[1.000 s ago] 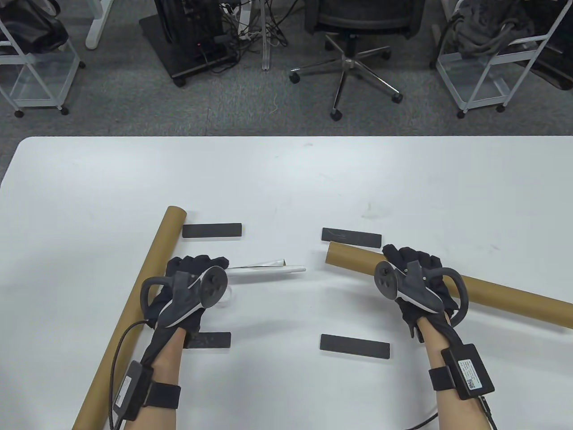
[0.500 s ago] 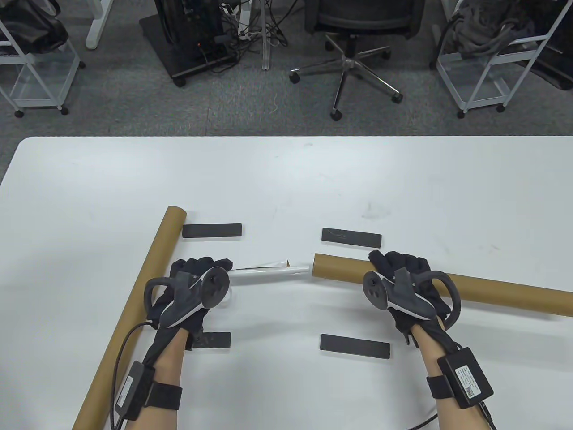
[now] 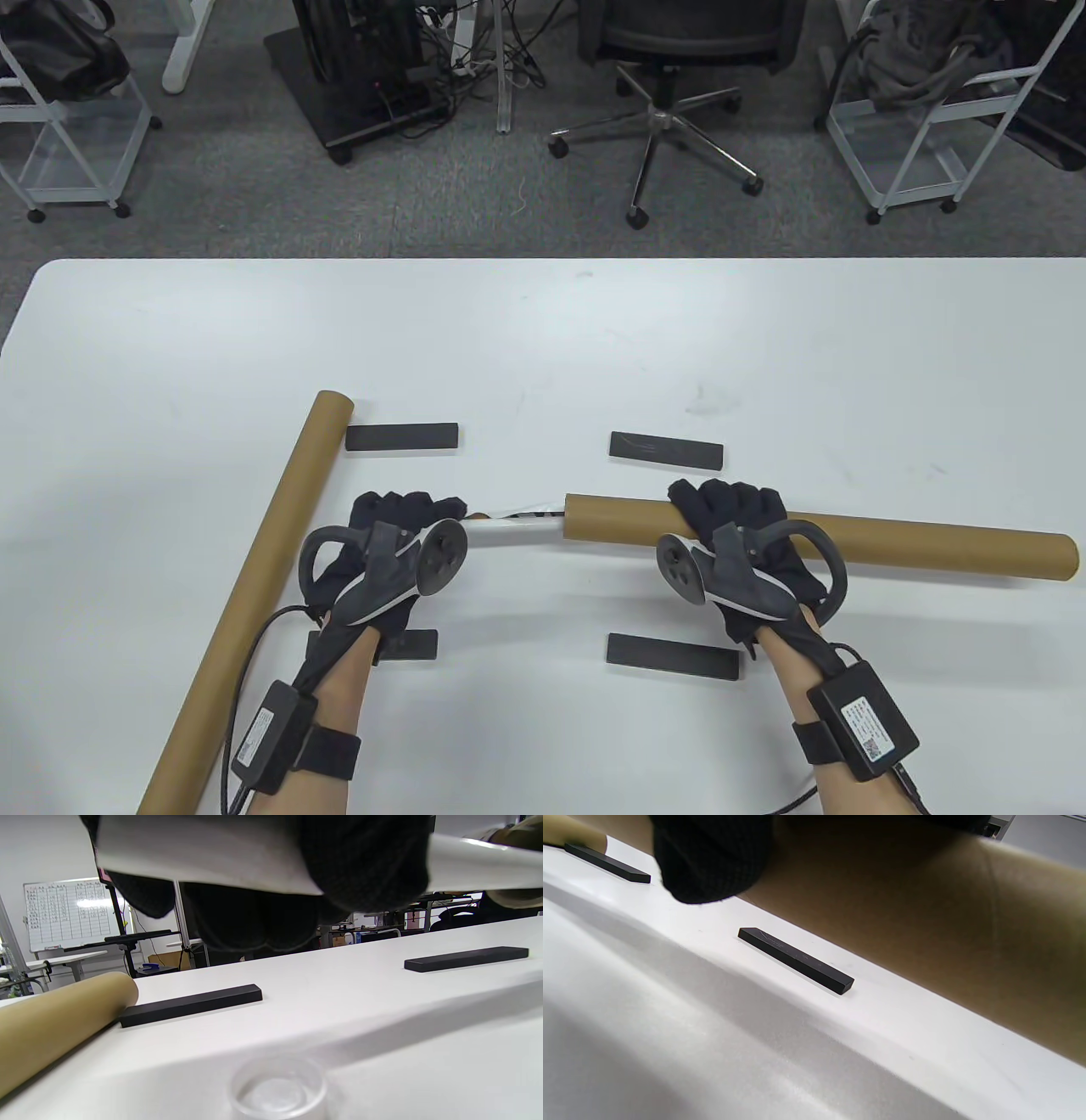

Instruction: Roll up posters and store in mailing tubes

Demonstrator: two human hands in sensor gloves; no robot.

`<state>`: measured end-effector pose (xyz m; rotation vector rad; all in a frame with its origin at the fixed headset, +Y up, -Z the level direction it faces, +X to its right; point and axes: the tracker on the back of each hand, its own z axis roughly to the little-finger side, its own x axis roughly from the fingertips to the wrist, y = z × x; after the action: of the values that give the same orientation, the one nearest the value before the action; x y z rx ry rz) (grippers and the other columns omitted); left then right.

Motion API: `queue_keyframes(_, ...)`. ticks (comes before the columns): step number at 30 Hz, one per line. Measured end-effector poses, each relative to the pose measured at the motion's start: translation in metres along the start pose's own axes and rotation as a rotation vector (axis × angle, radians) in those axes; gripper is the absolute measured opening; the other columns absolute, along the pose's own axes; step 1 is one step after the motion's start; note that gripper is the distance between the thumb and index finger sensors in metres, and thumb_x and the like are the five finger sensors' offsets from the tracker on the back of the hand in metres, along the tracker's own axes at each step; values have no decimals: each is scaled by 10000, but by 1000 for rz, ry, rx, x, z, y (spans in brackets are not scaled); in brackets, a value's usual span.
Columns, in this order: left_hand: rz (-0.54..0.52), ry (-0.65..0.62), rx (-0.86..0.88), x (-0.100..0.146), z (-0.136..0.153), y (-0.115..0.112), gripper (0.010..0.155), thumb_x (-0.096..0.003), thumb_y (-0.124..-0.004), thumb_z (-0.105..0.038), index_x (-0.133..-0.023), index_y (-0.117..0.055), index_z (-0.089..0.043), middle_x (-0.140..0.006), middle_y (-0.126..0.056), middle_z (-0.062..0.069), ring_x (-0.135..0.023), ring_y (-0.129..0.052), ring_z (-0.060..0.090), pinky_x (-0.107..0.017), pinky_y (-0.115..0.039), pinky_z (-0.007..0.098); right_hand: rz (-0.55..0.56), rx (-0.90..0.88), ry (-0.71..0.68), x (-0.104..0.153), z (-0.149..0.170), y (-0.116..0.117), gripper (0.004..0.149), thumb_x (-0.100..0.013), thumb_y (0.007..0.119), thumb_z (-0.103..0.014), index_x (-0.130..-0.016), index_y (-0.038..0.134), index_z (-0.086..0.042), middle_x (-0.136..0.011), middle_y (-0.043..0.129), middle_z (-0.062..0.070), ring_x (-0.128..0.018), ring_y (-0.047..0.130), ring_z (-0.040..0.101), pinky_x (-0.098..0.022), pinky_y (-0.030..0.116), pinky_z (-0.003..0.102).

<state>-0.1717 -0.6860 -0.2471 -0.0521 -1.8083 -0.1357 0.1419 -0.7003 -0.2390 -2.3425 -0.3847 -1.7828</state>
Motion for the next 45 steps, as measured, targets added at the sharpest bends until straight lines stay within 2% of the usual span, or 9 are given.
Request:
queue_keyframes(9,-3,-21,13,-1,-7,0,513,-440,-783,-471,-953,-794,-460,-883,-956,-133,-783,-994,177,-774,-738,529,11,-21,-30,0,-3,0,789,-426,743,-359,-1096,360,-198,-1108,591,160,-967,705,467,-707,593,664)
queue_keyframes(17,14,-77,48,-3,-32,0,519,-458,-760,-476,-975,-784,-445,-890,-955,-116,-786,-989,195,-772,-735,533,55,-18,-96,5,-25,-12,791,-428,740,-368,-1099,359,-192,-1104,599,164,-961,715,465,-703,606,660)
queue_keyframes(25,14,-96,114,-6,-48,0,547,-481,-726,-487,-1021,-747,-400,-909,-940,-105,-801,-979,203,-777,-725,536,82,-14,-92,7,-29,-18,791,-433,738,-370,-1103,366,-171,-1099,607,175,-950,724,472,-694,616,664)
queue_keyframes(30,-36,-82,231,-3,-34,9,637,-477,-739,-514,-1092,-661,-366,-1126,-766,-29,-1039,-816,289,-807,-663,577,77,-52,-79,7,-24,-17,793,-430,742,-371,-1101,373,-169,-1096,616,175,-947,732,472,-692,623,662)
queue_keyframes(33,-152,-45,295,4,-13,24,668,-487,-711,-532,-1123,-609,-355,-1197,-668,24,-1104,-719,344,-820,-624,594,76,-54,-67,8,-21,-18,793,-430,745,-370,-1102,377,-165,-1095,620,177,-944,735,473,-691,622,663)
queue_keyframes(35,-203,8,357,8,4,31,684,-503,-679,-530,-1146,-584,-317,-1217,-636,72,-1109,-696,385,-817,-617,604,80,-49,-60,8,-20,-17,793,-430,745,-370,-1102,379,-166,-1093,623,177,-944,736,472,-692,621,663)
queue_keyframes(38,-176,108,518,10,28,29,724,-521,-642,-531,-1177,-547,-241,-1225,-621,144,-1094,-701,440,-806,-635,607,80,-53,-53,8,-18,-17,792,-429,747,-367,-1102,379,-167,-1094,621,178,-945,732,476,-695,616,664)
queue_keyframes(41,-53,234,862,8,51,8,782,-536,-617,-535,-1203,-484,-149,-1230,-570,231,-1085,-673,500,-794,-615,635,75,-58,-46,7,-16,-16,794,-429,747,-368,-1102,378,-166,-1093,623,177,-943,734,475,-693,619,663)
queue_keyframes(45,130,309,1260,6,58,-11,847,-555,-578,-549,-1225,-359,-80,-1258,-443,293,-1111,-555,566,-802,-538,670,70,-64,-39,7,-14,-16,794,-429,746,-369,-1103,378,-162,-1093,623,179,-943,734,474,-692,621,662)
